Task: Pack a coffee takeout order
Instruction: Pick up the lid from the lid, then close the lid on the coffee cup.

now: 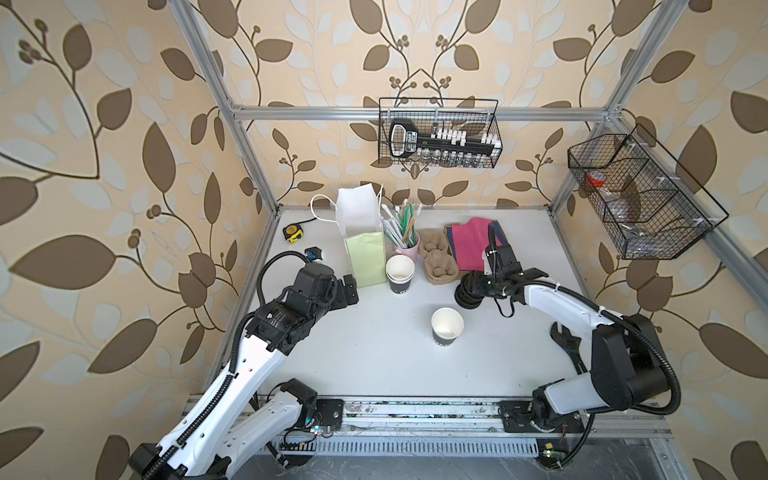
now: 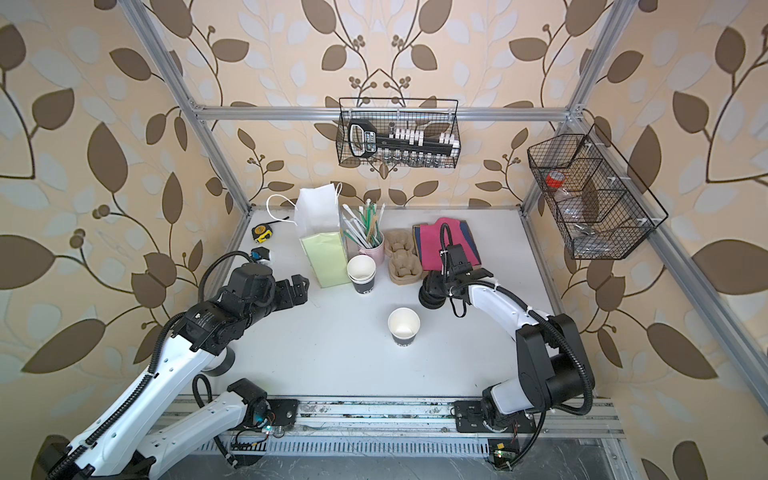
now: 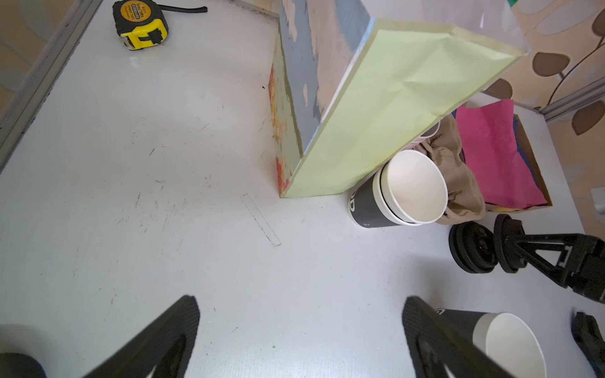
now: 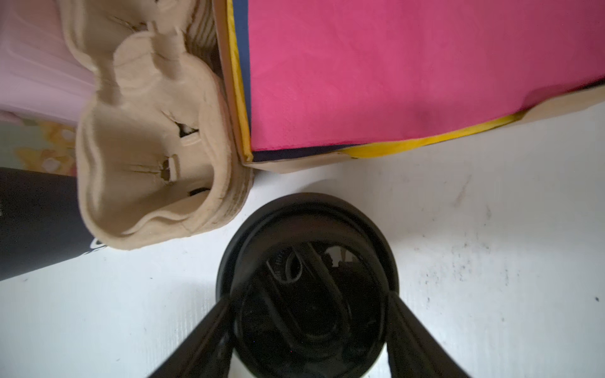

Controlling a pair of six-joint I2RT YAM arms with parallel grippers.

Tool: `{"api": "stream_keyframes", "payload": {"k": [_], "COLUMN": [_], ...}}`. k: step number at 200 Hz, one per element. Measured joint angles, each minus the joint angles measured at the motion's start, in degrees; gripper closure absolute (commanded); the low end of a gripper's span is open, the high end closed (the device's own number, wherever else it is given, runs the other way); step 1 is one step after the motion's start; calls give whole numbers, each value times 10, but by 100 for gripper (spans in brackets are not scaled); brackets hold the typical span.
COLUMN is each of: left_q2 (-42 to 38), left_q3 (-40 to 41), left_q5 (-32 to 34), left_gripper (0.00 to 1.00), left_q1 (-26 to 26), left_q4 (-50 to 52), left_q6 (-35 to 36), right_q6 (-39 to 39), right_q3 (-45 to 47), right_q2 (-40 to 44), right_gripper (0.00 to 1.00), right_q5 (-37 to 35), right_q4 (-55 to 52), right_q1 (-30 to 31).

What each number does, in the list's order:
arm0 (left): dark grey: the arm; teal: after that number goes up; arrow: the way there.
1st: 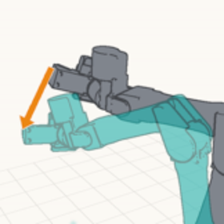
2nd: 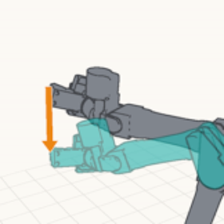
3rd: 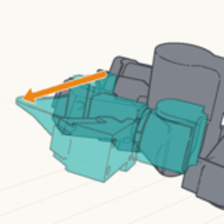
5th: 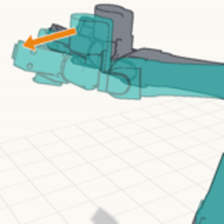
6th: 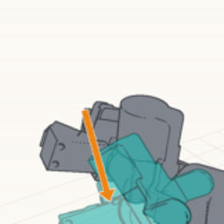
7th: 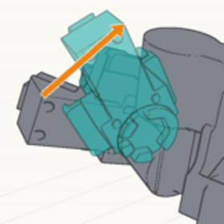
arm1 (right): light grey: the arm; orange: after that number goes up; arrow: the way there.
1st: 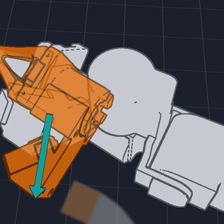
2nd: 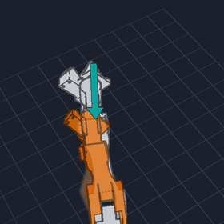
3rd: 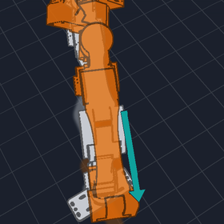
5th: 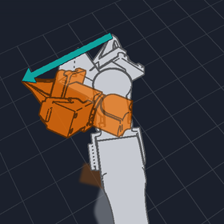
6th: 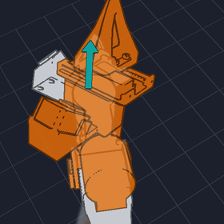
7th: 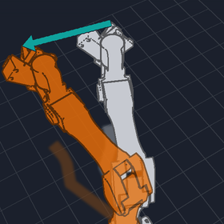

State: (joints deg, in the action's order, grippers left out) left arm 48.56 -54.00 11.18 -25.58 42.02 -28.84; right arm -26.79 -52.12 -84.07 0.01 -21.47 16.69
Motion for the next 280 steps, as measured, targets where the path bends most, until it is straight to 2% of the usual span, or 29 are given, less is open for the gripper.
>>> {"api": "stream_keyframes", "payload": {"k": [41, 69, 94, 136, 164, 185, 243, 280], "left_q2": [1, -2, -8, -14, -14, -14, -14, -14], "left_q3": [0, 0, 0, 0, 0, 0, 0, 0], "left_q5": [-7, -7, -4, -1, -1, -1, 0, 0], "left_gripper": [1, 1, 1, 1, 1, 1, 1, 1], "left_q1": [0, 0, 0, 0, 0, 0, 0, 0], "left_q4": [0, 0, 0, 0, 0, 0, 1, 2], "left_q6": [3, 3, 3, 3, 3, 3, 3, 3], "right_q6": [0, 2, 9, 11, 4, -2, -9, -8], "right_q3": [0, 0, -3, -8, -14, -17, -37, -55], "right_q2": [23, 76, 136, 202, 206, 205, 153, 123], "right_gripper": [35, 35, 36, 36, 36, 37, 37, 37], "right_q5": [-8, -17, -34, -75, -110, -136, -196, -211], "right_q4": [-10, -40, -75, -136, -173, -194, -226, -229], "right_q1": [-1, 13, 63, 191, 278, 318, 379, 393]}}
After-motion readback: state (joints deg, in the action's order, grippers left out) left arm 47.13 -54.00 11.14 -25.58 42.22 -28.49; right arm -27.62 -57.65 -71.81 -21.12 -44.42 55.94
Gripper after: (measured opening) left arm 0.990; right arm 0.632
